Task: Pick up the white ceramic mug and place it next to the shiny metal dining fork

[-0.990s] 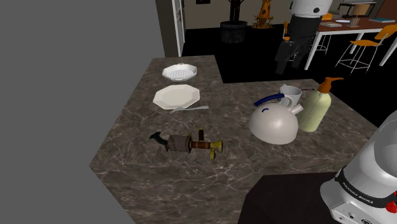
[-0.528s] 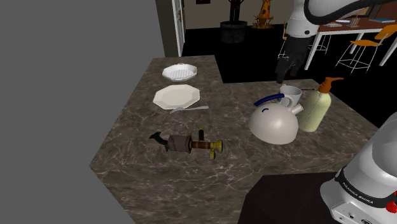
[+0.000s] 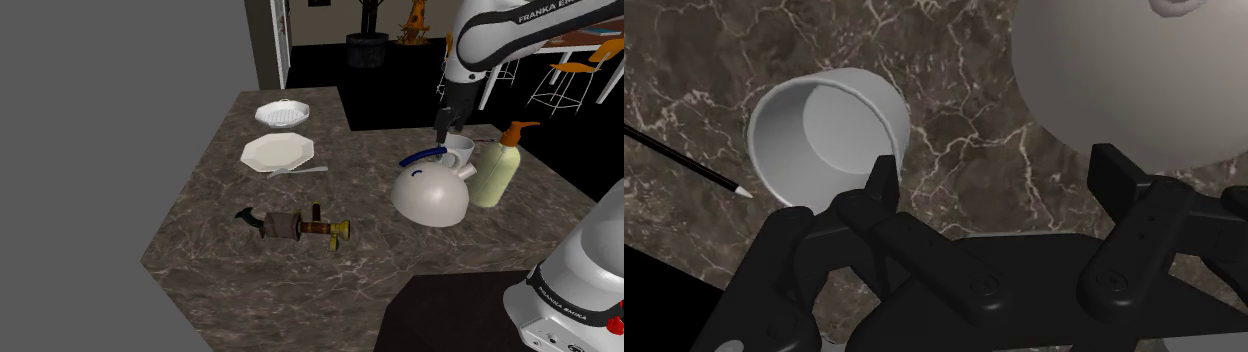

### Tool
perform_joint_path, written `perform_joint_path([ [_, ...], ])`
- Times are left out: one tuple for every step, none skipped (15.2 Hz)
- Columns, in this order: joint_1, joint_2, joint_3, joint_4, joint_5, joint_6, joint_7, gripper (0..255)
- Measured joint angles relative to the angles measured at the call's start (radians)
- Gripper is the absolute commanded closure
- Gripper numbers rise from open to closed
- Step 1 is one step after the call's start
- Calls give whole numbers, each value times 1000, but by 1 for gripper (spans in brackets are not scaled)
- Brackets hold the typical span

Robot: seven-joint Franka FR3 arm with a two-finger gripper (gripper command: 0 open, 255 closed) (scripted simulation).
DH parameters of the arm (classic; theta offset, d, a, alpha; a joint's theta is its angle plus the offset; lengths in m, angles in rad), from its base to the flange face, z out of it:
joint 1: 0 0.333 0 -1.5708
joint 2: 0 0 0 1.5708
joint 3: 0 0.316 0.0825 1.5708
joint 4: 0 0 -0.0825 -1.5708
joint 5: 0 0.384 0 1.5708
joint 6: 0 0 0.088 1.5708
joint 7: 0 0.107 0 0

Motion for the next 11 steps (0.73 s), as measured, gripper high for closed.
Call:
perform_joint_path([
  [-5, 27, -11, -1, -8, 23, -14, 0],
  [-9, 65, -24, 8, -14, 48, -29, 0],
  [-16, 98, -38, 12, -21, 73, -47, 0],
  [-20, 139, -51, 27, -25, 95, -64, 0],
  [-28, 167, -67, 33, -33, 113, -86, 0],
  [-32, 181, -73, 34, -37, 124, -94, 0],
  [-33, 193, -76, 31, -38, 138, -98, 0],
  [-34, 200, -78, 23, -40, 152, -99, 0],
  [-34, 210, -80, 18, -39, 166, -100, 0],
  [-35, 217, -82, 10, -40, 181, -101, 0],
  [-36, 227, -85, 3, -41, 198, -103, 0],
])
